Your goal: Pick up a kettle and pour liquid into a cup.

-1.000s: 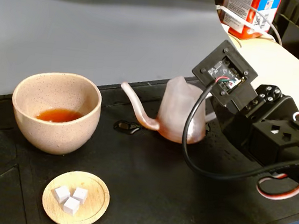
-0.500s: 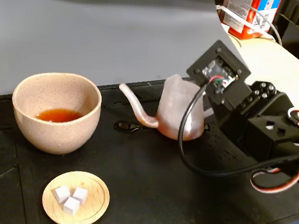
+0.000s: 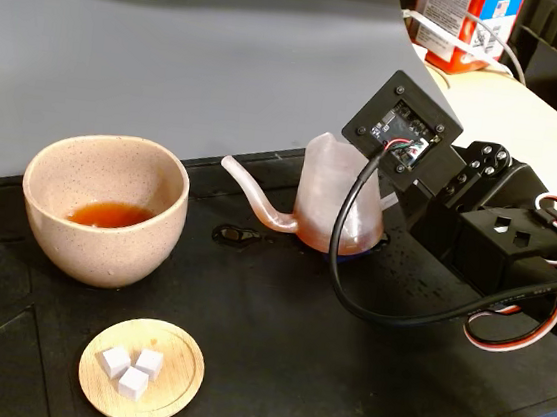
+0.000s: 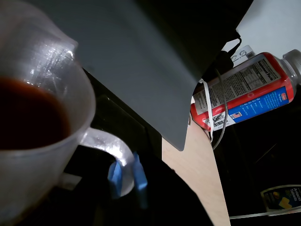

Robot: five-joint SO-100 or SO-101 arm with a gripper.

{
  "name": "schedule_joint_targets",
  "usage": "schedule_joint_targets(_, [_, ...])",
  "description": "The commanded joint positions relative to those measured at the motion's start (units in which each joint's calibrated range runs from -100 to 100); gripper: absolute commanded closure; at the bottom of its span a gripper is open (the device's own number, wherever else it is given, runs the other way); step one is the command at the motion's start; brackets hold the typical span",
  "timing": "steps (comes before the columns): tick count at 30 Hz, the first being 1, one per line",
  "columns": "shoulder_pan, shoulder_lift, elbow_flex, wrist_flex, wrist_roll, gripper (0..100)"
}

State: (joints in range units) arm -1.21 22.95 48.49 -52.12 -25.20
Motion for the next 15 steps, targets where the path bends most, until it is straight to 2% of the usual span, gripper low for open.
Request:
schedule_joint_targets(1, [-0.20, -0.85, -2.12, -1.18, 0.14, 99])
schedule_joint_targets(4, [-0.20, -0.76, -2.03, -1.01, 0.14, 99])
schedule_joint_targets(8, [-0.20, -0.76, -1.76, -0.58, -0.02, 92])
schedule_joint_targets(11, [-0.27, 0.26, -2.12, -0.75, -0.07, 90])
schedule_joint_targets(15, [-0.35, 2.99, -2.66, -1.36, -0.07, 80])
